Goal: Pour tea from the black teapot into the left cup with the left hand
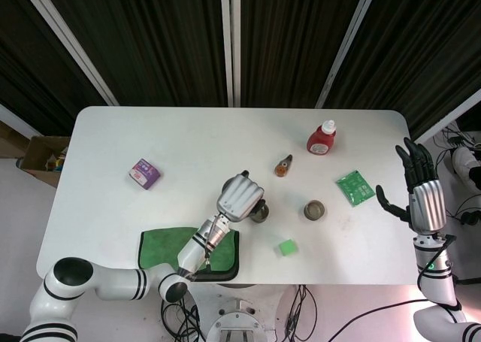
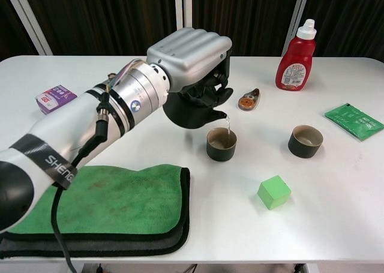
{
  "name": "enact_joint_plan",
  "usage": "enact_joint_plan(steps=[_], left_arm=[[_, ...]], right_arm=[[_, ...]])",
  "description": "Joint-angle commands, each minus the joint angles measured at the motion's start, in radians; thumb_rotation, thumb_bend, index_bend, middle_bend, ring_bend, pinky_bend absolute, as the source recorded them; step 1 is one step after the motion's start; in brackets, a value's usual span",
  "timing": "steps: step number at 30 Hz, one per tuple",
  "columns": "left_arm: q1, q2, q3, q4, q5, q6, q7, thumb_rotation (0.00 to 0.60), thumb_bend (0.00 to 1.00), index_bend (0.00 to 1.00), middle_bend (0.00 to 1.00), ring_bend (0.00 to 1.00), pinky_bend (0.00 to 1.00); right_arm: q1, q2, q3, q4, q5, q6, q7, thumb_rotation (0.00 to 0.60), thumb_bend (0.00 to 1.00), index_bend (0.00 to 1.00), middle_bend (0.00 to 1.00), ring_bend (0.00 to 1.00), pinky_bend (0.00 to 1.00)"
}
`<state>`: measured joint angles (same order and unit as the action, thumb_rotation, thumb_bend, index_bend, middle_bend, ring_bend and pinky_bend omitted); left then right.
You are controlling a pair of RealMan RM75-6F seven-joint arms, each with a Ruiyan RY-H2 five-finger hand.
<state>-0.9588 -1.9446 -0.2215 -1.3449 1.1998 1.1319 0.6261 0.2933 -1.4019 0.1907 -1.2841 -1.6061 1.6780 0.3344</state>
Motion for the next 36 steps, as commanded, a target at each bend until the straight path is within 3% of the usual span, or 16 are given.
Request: enact_joint_plan(steps=[1, 36], left_arm=[[0.003, 0.000, 0.001, -0.001, 0.007, 0.002, 0.005, 0.600, 0.48, 1.00, 1.00, 1.00, 0.48], [0.028, -0.005, -0.005, 0.007, 0.051, -0.006, 0.048, 0.600, 0.48, 1.00, 1.00, 1.00, 0.48]], right_arm=[[0.000, 0.000, 0.000, 0.000, 0.000, 0.000, 0.000, 0.600, 0.36, 0.00, 0.00, 0.00, 0.00], [0.003, 0.002, -0.001, -0.009, -0.003, -0.003, -0.010, 0.600, 0.36, 0.00, 0.00, 0.00, 0.00]])
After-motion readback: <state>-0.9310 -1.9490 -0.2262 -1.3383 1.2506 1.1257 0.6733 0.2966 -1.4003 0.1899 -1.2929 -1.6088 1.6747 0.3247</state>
